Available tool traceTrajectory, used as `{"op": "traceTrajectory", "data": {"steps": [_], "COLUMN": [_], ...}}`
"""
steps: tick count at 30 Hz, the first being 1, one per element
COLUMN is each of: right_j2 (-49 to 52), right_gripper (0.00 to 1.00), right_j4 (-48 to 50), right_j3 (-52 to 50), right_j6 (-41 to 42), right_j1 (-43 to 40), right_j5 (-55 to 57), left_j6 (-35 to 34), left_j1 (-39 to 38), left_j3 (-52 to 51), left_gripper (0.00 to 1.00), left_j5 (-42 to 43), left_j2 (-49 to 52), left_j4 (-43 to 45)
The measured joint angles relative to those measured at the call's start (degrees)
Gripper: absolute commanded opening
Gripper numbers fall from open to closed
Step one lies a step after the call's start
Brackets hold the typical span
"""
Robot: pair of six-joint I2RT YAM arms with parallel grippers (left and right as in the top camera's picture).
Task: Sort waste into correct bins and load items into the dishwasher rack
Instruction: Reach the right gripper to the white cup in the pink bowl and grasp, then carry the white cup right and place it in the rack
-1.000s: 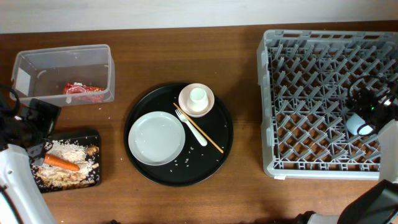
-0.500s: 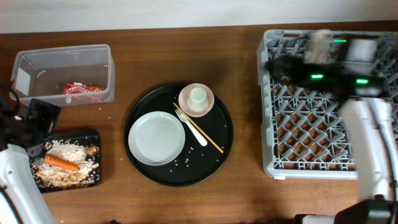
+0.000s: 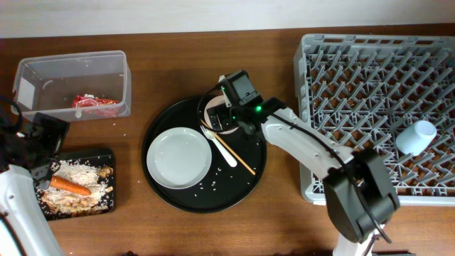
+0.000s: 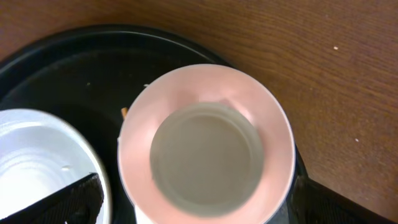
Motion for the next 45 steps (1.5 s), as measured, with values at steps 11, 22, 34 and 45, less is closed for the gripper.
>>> {"op": "traceTrajectory", "data": {"steps": [11,22,34,45], "right_j2": [3.7,6.4,6.0,-7.0], "right_gripper": [0.97,0.71,0.62,0.62], "right_j4": [6.2,8.9,0.1,-16.4], "right_j3": [0.0,0.0,5.5,22.5], "right_j6": [0.2,0.2,0.2,0.1], "right_j1": [0.1,0.1,-0.1,-17.8], "right_j5": [1.3,1.9,5.9,6.8], "left_j6": [0.0,0.0,0.0,0.0], "left_j1": [0.0,0.0,0.0,0.0], "left_j3": [0.0,0.0,0.0,0.0], "left_gripper": [0.99,0.99,0.99,0.99], "left_j5": [0.0,0.0,0.0,0.0], "left_j2": [0.0,0.0,0.0,0.0], "left_j4": [0.0,0.0,0.0,0.0]}}
